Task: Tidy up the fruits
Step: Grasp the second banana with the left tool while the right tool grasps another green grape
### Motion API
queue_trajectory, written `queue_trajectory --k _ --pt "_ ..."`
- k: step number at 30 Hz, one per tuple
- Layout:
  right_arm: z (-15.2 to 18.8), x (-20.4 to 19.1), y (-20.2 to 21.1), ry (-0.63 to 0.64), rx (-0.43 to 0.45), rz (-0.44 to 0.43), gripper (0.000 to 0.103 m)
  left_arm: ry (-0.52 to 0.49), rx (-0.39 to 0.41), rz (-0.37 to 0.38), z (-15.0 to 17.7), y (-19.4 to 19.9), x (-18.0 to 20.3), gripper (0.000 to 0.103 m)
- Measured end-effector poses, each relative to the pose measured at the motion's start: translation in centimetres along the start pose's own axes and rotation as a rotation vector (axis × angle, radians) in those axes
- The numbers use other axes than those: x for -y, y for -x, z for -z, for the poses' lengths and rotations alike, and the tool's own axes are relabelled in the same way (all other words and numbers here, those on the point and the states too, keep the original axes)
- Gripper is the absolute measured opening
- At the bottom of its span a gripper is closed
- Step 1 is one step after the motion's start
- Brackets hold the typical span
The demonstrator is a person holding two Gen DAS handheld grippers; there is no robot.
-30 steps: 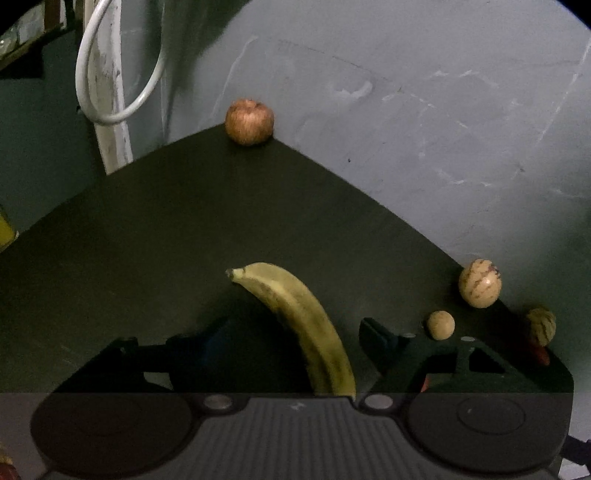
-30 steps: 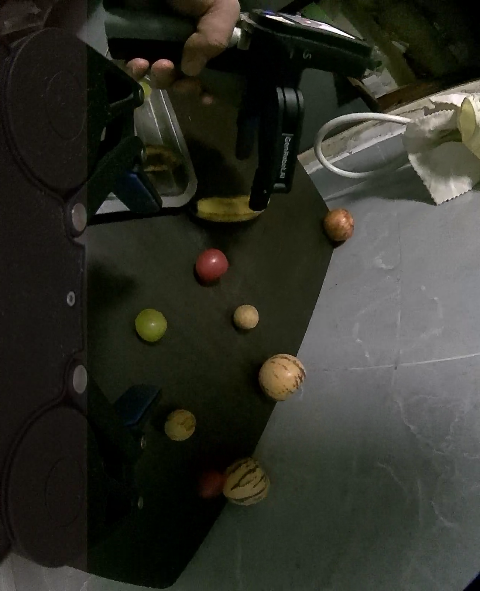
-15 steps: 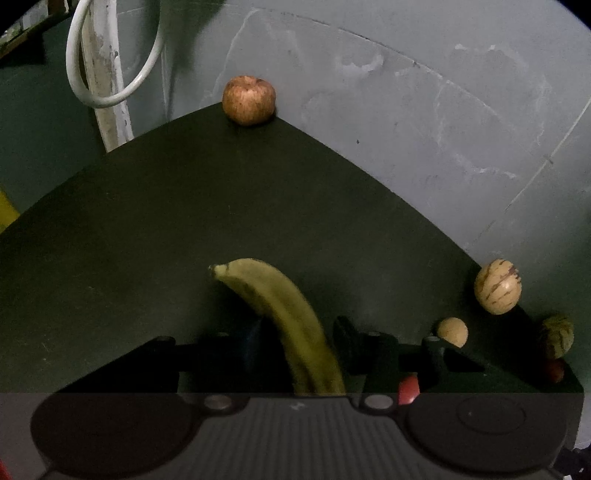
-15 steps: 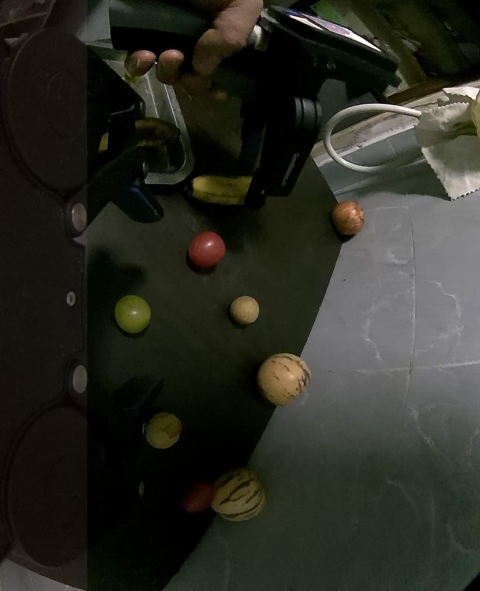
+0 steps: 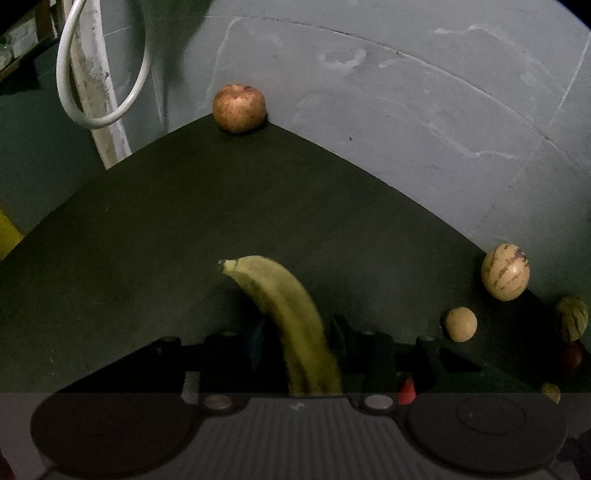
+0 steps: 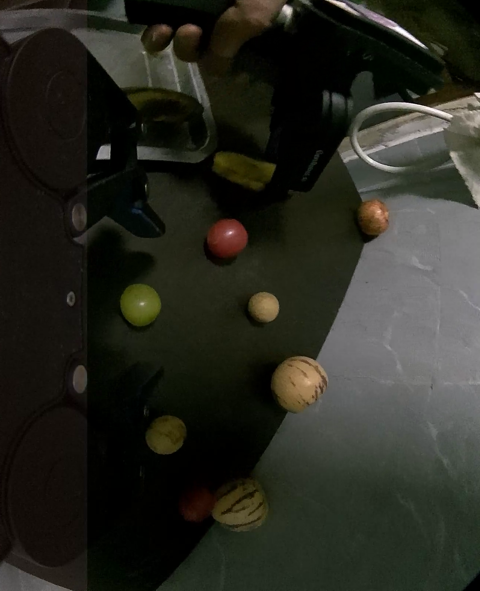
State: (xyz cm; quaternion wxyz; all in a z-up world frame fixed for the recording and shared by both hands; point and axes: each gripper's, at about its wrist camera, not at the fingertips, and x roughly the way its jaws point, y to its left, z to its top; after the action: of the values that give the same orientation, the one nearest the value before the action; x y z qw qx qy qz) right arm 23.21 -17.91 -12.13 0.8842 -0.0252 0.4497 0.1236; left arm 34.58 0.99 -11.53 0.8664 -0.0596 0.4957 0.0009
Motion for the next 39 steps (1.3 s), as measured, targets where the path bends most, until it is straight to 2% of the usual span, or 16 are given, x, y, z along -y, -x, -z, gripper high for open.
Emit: queue_trajectory --k 4,5,8,11,24,39 --pt "0.3 -0.1 -0.9 0.028 -0.028 -0.002 0.057 -0.005 0.002 0.013 0.0 0.1 -0.1 0.037" --pt "0.4 -0.2 -1.1 0.031 -0.035 -0.003 0.05 0.0 0.003 0.016 0.1 0.2 -0.1 0.037" --pt "0.5 -0.4 -1.2 0.052 -0.031 0.007 0.043 0.01 0.005 0.026 -0.1 0.1 -0.4 0.037" --pt "0.4 -0.5 -1.3 0.071 -0.028 0.026 0.027 0.017 0.005 0.031 -0.1 0.1 -0.6 0.037" --pt "-1.3 -0.7 0.9 0.038 0.042 -0.015 0.025 0.019 0.05 0.035 -1.0 1.9 -0.5 0.033" --pt "-4.5 -1.5 6.7 0.047 0.186 -0.064 0.025 0.041 0.156 0.038 -1.2 8.4 -0.4 0.032"
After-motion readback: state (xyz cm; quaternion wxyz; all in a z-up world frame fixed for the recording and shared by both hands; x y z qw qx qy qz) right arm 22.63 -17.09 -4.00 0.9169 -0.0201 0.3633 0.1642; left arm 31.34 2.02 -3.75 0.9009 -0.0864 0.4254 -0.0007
